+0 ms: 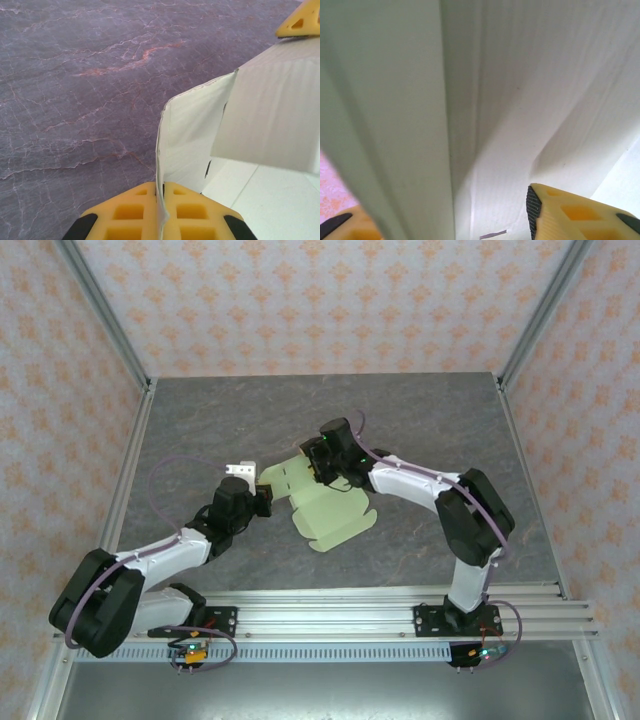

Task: Fold the paper box

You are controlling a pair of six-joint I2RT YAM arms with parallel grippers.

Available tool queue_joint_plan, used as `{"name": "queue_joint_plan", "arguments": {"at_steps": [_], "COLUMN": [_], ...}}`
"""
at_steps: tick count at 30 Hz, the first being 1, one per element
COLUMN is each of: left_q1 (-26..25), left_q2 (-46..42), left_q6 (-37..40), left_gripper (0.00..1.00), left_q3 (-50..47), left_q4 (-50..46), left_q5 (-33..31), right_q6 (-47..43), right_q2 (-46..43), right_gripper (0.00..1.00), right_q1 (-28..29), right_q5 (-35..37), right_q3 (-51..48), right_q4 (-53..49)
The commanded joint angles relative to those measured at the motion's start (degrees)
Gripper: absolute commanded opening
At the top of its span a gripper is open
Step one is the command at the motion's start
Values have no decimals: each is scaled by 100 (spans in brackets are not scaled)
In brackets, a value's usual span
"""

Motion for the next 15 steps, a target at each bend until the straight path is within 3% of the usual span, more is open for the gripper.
{"name": "queue_joint_plan", "arguments": {"at_steps": [1, 4, 8, 13, 15], "left_q1": [-15, -14, -14, -11, -14], "left_q2": [34, 62, 25, 29, -10], "left_q6": [-14, -64, -24, -21, -61], "left_gripper": [0, 0, 0, 0, 18], "left_q3": [28, 0, 25, 57, 3], "left_q4": [66, 84, 12, -13, 11], "left_q5": [-271, -319, -365, -350, -404], "right_q6": [-78, -194, -225, -200, -227], "right_q2": [-130, -193, -200, -79, -85], "right_gripper": [51, 45, 13, 9, 8], "right_q1": [-107, -107, -105, -111, -115], "right_q5": [-26, 31, 95, -76, -177], "right_q3": [46, 178, 243, 167, 17], "right_q4": [108, -138, -225, 22, 425]}}
